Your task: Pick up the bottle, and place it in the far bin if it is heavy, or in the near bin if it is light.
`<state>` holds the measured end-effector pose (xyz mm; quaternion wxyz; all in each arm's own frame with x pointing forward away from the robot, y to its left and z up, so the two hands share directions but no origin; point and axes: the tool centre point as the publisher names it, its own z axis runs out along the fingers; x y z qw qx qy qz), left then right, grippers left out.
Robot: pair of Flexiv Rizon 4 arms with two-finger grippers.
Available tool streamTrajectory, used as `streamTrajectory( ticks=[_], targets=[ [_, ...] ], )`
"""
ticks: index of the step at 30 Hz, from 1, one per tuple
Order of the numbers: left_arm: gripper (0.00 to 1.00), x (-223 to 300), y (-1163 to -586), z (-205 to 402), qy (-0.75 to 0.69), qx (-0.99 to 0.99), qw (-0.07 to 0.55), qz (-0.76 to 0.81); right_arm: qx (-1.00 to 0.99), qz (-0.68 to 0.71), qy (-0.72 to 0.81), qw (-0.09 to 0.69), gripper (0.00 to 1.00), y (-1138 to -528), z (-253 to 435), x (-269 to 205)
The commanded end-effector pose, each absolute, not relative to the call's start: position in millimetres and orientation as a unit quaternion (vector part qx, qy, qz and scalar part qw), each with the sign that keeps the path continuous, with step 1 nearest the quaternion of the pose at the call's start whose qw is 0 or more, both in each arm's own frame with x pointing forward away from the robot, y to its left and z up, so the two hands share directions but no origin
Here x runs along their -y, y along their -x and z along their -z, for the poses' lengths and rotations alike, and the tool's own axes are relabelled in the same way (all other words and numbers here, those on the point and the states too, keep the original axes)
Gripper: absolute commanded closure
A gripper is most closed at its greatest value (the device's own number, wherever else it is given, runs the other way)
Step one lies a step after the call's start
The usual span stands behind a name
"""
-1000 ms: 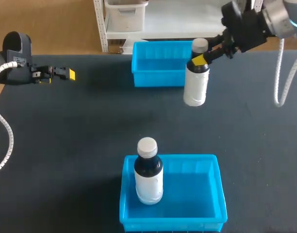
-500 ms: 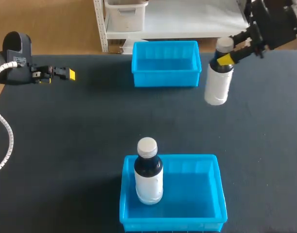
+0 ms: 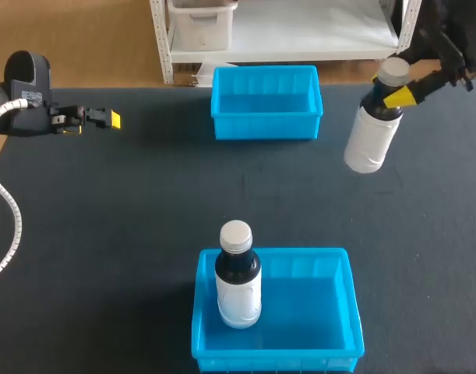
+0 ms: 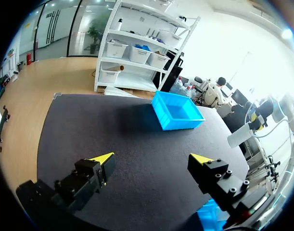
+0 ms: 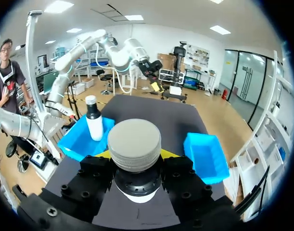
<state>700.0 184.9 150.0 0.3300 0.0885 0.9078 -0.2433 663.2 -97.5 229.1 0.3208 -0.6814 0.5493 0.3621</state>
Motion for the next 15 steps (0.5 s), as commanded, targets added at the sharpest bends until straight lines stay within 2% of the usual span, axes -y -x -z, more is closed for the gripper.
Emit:
streamTrajectory(
  ticks=[1,15],
  targets=[
    [0.0,-185.0,-700.0,-150.0,-0.088,-0.908,0.33,0.243,-0.533,-0.372,0.692,0.313,1.0,-651.3,-236.1,94.1],
    [0.0,-185.0,-700.0,-150.0,-0.088,-0.908,0.33,0.243,-0.408,-0.436,0.767,0.234,1.0,-562.0,-237.4,56.3]
  ],
)
